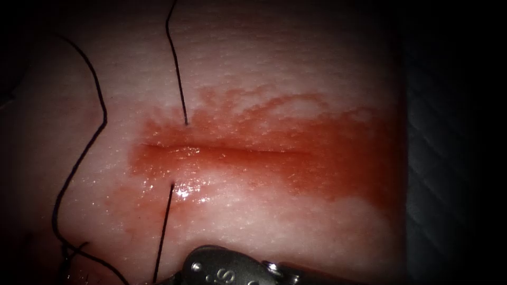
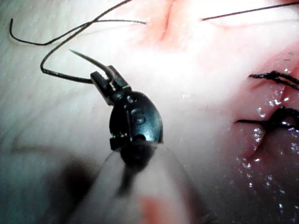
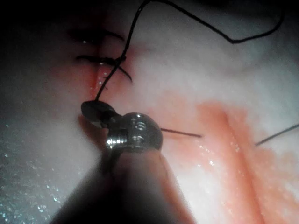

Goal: Wound Closure
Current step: Grasp the suture with the right hand and pull it through until only a short end remains.

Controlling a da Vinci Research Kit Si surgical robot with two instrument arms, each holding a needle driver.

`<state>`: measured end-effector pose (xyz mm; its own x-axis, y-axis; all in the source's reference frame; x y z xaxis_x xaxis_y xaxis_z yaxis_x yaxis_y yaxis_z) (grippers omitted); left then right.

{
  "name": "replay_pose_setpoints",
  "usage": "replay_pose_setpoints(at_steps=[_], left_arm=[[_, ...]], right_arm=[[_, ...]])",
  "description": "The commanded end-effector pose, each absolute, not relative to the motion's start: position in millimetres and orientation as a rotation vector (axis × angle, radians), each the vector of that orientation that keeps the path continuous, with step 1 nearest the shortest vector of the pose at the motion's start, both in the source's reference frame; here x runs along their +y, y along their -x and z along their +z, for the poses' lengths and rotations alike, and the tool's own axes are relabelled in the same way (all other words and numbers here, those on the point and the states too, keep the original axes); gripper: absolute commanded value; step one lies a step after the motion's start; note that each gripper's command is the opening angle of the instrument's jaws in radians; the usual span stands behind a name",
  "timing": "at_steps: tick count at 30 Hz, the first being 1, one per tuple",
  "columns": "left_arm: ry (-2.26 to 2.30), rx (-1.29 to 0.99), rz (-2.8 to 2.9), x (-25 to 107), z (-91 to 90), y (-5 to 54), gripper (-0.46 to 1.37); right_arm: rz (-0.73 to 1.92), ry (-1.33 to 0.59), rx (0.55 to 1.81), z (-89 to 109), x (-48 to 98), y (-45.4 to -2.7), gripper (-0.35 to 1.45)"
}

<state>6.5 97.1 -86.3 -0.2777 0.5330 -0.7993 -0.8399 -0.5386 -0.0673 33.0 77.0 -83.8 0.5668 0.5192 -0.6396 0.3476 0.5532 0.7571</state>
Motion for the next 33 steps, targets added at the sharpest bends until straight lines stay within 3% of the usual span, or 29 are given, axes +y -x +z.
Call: replay_pose_setpoints(at_steps=[1,12,16,17,18,20,22,27,33], left_arm=[[1.020,0.452,1.940,97.2,-86.0,-6.3,-0.35],[1.035,0.428,1.961,98.0,-83.6,-5.2,-0.35],[1.037,0.430,1.966,97.0,-83.2,-5.5,-0.35],[1.038,0.430,1.967,96.9,-83.1,-5.6,-0.35],[1.037,0.428,1.969,96.8,-83.1,-5.7,-0.35],[1.039,0.426,1.970,96.7,-83.1,-6.0,-0.35],[1.045,0.417,1.968,96.7,-83.2,-6.4,-0.35],[1.023,0.454,1.985,97.0,-83.4,-8.3,-0.35],[0.988,0.499,1.997,97.4,-83.8,-11.4,-0.35]], right_arm=[[0.115,-1.041,0.999,-84.1,76.8,-33.1,-0.35],[0.088,-1.182,0.909,-84.8,72.9,-34.3,-0.35],[-0.012,-1.132,0.974,-84.1,73.4,-34.9,-0.35],[-0.050,-1.088,1.011,-83.9,73.7,-35.1,-0.06],[-0.076,-1.041,1.043,-83.7,74.1,-35.2,0.43],[-0.085,-0.975,1.076,-83.2,75.1,-35.4,0.93],[-0.110,-0.909,1.112,-82.6,76.6,-35.2,1.12],[-0.051,-0.786,1.133,-81.4,80.4,-33.0,1.32],[0.010,-0.705,1.175,-80.4,85.0,-28.1,1.28]])
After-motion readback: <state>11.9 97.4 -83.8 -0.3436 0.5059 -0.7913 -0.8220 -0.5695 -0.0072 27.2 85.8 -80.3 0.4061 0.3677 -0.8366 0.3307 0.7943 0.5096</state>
